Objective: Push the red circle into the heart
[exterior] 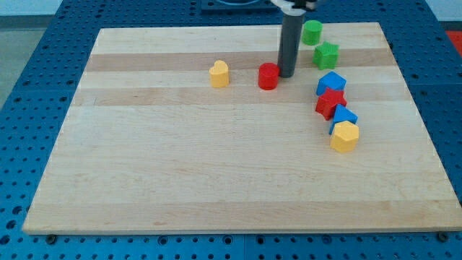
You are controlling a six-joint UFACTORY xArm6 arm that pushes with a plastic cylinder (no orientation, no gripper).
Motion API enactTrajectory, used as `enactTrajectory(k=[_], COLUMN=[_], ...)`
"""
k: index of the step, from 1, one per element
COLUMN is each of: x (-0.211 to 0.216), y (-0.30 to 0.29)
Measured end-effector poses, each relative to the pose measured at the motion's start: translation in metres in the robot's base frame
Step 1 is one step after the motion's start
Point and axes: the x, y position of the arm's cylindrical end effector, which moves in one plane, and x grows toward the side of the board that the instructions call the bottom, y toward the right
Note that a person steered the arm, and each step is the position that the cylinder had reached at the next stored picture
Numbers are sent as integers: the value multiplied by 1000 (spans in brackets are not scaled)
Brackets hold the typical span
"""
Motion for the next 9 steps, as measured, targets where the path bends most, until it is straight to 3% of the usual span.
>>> enactTrajectory(k=[1, 3, 5, 9], x=[0, 19, 31, 3], y=[-10, 44, 4, -98])
